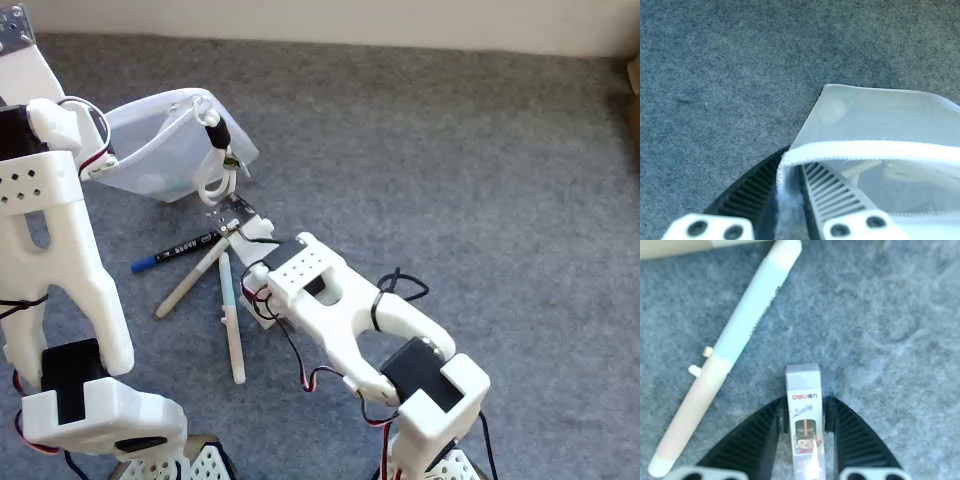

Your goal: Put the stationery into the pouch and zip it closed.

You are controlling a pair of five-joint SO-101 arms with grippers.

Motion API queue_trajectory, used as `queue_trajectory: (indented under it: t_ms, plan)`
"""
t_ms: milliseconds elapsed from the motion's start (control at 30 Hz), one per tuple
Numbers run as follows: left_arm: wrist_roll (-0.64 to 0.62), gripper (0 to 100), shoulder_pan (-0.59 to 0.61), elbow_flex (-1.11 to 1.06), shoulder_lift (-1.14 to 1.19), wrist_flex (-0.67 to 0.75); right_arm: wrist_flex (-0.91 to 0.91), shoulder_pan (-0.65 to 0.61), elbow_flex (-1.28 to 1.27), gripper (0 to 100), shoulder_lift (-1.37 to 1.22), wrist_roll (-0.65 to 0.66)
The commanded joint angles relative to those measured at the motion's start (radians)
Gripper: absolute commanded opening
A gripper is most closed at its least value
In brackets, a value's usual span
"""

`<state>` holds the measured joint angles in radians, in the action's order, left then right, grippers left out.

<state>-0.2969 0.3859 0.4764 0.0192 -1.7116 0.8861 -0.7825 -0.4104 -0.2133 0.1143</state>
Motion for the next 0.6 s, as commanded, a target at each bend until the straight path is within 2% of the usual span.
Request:
queue_trajectory:
  t_ms: [0, 367, 567]
  plan:
    - [-0.009, 1, -0.001, 0.002, 0.005, -0.006, 0.004, 0.004, 0.019, 11.9, -0.027, 0.012]
    - [-0.009, 1, -0.002, 0.002, 0.005, -0.006, 0.001, 0.005, 0.064, 11.9, 0.053, 0.006]
    - [-0.009, 1, -0.002, 0.002, 0.007, -0.006, -0.081, 0.005, 0.062, 11.9, 0.044, 0.006]
